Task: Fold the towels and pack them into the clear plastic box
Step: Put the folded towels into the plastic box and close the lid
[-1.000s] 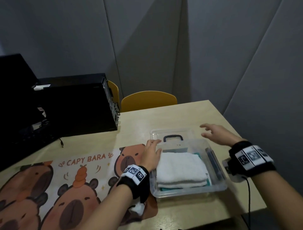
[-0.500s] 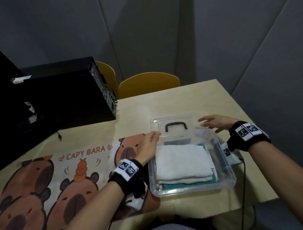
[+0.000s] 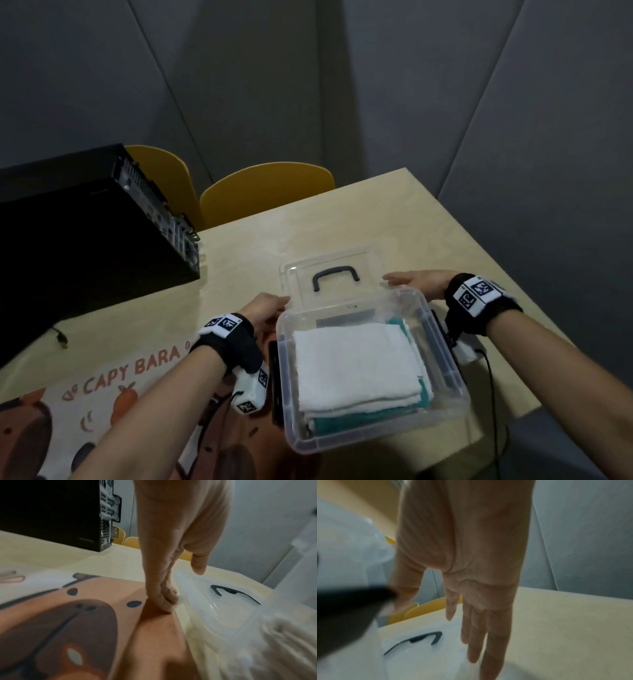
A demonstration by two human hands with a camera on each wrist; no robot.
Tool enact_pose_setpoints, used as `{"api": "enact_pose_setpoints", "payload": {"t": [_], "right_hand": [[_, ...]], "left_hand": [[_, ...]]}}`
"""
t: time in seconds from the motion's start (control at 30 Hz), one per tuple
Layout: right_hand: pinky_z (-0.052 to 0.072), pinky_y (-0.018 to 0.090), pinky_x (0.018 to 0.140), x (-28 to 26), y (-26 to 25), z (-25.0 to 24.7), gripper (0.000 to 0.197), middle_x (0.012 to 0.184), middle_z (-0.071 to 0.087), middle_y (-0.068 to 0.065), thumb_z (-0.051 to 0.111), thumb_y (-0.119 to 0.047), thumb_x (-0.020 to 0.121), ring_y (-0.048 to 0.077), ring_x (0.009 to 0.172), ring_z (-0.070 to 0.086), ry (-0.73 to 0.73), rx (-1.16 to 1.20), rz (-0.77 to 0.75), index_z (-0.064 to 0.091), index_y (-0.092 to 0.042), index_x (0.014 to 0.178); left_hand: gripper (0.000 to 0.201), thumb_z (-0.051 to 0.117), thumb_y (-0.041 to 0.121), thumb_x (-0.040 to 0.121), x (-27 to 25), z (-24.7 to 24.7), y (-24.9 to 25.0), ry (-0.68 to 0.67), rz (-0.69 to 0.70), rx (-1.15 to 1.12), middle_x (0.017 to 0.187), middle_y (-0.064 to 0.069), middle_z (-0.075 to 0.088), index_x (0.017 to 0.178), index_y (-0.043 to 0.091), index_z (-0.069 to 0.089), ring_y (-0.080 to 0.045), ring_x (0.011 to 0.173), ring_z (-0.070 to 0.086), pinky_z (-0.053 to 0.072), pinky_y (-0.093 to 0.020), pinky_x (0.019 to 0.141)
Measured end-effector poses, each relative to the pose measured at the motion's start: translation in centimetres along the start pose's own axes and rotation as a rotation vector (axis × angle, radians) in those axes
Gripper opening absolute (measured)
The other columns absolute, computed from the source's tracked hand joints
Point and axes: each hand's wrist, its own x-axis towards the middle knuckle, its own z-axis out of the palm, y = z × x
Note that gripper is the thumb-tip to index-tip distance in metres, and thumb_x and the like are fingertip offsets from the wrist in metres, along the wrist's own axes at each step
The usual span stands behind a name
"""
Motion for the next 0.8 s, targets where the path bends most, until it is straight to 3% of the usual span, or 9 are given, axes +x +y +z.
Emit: {"api": "enact_pose_setpoints", "payload": {"t": [0.07,0.23,0.33,0.4,0.47,0.53,0.6,0.73,0.8], "right_hand": [[0.028,0.023,0.1,0.6,-0.1,0.2,0.065,0.154,0.022,0.003,0.05,-0.019,0.095,0.02,0.14,0.026,-0.02,-0.029,-0.009,0.014,-0.017,0.149],[0.029,0.023,0.099,1.8,0.7,0.0,0.06,0.151,0.03,0.008,0.049,-0.017,0.095,0.022,0.136,0.033,-0.021,-0.039,-0.009,0.019,-0.015,0.147],[0.031,0.026,0.102,2.4,1.6,-0.2,0.056,0.148,0.034,0.009,0.049,-0.014,0.094,0.021,0.131,0.037,0.003,-0.006,-0.031,0.026,-0.013,0.144],[0.034,0.03,0.104,2.7,2.1,-0.3,0.056,0.146,0.036,0.012,0.051,-0.012,0.092,0.021,0.123,0.043,0.039,0.046,-0.04,0.028,-0.013,0.143],[0.039,0.034,0.102,2.7,2.5,-0.1,0.057,0.144,0.038,0.015,0.053,-0.009,0.091,0.026,0.122,0.046,0.09,0.192,-0.051,0.028,-0.011,0.143],[0.039,0.038,0.106,2.9,2.9,0.3,0.056,0.143,0.038,0.016,0.054,-0.008,0.091,0.03,0.127,0.045,0.167,0.285,-0.064,0.03,-0.006,0.141],[0.037,0.04,0.107,3.4,3.6,0.6,0.055,0.141,0.04,0.015,0.056,-0.011,0.09,0.031,0.127,0.045,0.264,0.312,-0.031,0.033,-0.001,0.139],[0.042,0.038,0.08,3.1,4.3,1.0,0.017,0.1,0.058,0.024,0.056,-0.006,0.088,0.026,0.083,0.055,0.249,0.33,0.004,0.06,0.008,0.097],[0.045,0.033,0.075,2.8,4.1,1.3,0.024,0.101,0.062,0.025,0.053,0.0,0.088,0.026,0.082,0.056,0.202,0.276,-0.017,0.058,0.016,0.106]], "left_hand": [[0.028,0.053,0.021,0.092,0.6,0.1,0.5,0.017,-0.009,-0.01,0.086,-0.019,0.061,0.093,-0.005,0.062,-0.029,0.077,0.059,0.047,-0.034,0.069],[0.021,0.054,0.019,0.092,1.6,0.8,1.6,0.023,-0.044,-0.013,0.068,-0.008,0.054,0.077,0.005,0.058,-0.019,0.057,0.051,0.042,-0.024,0.054],[0.014,0.056,0.016,0.09,1.7,1.2,2.3,0.04,0.006,0.026,0.078,-0.01,0.059,0.088,0.003,0.057,-0.019,0.064,0.055,0.045,-0.027,0.057],[0.037,0.063,0.018,0.086,2.1,0.9,2.3,0.112,0.016,-0.001,0.089,-0.015,0.06,0.114,-0.004,0.05,-0.021,0.067,0.058,0.05,-0.03,0.058],[0.055,0.062,0.018,0.086,2.1,0.5,2.0,0.11,0.006,-0.067,0.075,-0.012,0.059,0.127,-0.011,0.04,-0.018,0.056,0.058,0.05,-0.029,0.054],[0.048,0.061,0.018,0.087,2.3,0.4,1.4,0.086,-0.01,-0.076,0.062,-0.008,0.051,0.119,-0.015,0.047,-0.019,0.053,0.051,0.044,-0.029,0.056],[0.033,0.06,0.014,0.087,2.2,0.1,0.9,0.053,-0.036,-0.126,0.063,-0.008,0.044,0.109,-0.008,0.05,-0.019,0.056,0.044,0.038,-0.03,0.053],[0.017,0.059,0.019,0.087,2.9,-0.6,-0.5,-0.002,-0.073,-0.165,0.072,-0.009,0.045,0.092,0.006,0.049,-0.019,0.061,0.043,0.037,-0.028,0.052],[0.01,0.053,0.016,0.089,1.5,0.1,-0.1,-0.029,-0.057,-0.149,0.069,-0.009,0.046,0.084,0.007,0.052,-0.019,0.057,0.043,0.038,-0.028,0.049]]}}
